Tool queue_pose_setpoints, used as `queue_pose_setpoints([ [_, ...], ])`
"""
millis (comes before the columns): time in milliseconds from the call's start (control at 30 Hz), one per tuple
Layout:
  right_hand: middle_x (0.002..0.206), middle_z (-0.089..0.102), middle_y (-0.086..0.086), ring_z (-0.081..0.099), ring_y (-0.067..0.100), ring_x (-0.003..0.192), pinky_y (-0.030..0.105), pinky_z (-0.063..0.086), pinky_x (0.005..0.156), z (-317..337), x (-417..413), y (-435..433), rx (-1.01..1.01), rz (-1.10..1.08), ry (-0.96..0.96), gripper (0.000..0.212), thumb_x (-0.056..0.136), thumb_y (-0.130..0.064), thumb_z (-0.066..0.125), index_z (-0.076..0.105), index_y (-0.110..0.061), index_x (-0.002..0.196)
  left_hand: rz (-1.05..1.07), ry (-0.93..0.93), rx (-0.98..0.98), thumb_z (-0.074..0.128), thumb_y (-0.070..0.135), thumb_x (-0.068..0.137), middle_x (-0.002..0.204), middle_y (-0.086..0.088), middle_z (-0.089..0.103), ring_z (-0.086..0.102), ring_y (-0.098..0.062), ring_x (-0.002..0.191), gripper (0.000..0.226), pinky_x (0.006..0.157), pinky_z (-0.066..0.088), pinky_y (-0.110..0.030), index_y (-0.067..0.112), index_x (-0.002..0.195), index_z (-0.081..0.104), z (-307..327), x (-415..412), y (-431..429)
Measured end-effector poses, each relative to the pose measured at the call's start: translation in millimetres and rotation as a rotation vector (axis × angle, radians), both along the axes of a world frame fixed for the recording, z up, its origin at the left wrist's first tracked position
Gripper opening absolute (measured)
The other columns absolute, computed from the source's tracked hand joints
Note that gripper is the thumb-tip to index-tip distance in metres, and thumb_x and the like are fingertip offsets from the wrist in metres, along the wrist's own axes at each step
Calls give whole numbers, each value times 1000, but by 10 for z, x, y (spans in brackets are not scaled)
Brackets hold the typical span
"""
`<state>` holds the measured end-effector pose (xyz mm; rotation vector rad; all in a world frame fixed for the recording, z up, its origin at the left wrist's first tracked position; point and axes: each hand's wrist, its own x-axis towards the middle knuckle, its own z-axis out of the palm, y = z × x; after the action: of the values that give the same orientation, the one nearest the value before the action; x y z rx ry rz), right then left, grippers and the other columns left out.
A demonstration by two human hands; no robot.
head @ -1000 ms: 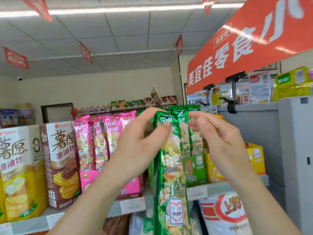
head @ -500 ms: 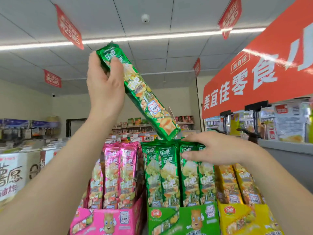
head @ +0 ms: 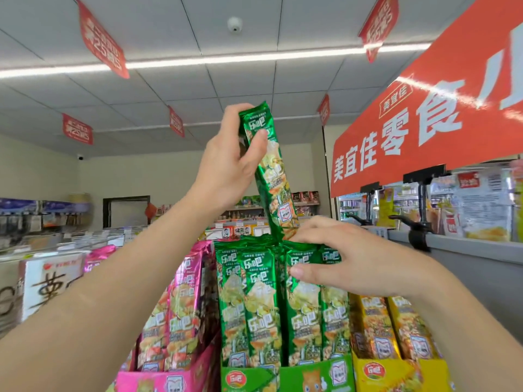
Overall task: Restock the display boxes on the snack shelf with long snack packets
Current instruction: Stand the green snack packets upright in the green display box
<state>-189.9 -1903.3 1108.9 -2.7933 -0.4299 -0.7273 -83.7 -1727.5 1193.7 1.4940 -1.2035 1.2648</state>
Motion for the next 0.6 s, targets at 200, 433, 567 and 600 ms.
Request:
queue_pose_setpoints([
  [200,154,31,-21,23,7,145,46,15,119,53,-63,76,-93,-145,2,66,82,-73,46,37,-49,143,16,27,195,53,25,98,79,4,61,55,-20,63,24,61,50,-41,18,118,44,20,45,-45],
  [433,150,40,-21,34,6,139,42,26,117,73,-46,100,-2,-113,-24,66,77,-71,57,48,-45,136,-35,371,586,73,19,86,65,2,59,46,-12,53,21,54,38,-26,24,93,54,-224,188,-165],
  [567,141,49,-18,43,7,132,42,33,112,27,-24,96,67,-94,-50,58,74,-70,62,54,-47,127,57,369,743,76,18,83,52,24,57,48,12,48,8,51,33,-3,23,86,71,-343,193,-191],
  [600,137,51,-18,44,7,129,41,35,110,20,-21,91,74,-90,-63,53,74,-69,63,54,-47,122,77,372,775,74,16,85,49,24,54,48,12,47,5,50,32,-2,21,87,75,-364,185,-194],
])
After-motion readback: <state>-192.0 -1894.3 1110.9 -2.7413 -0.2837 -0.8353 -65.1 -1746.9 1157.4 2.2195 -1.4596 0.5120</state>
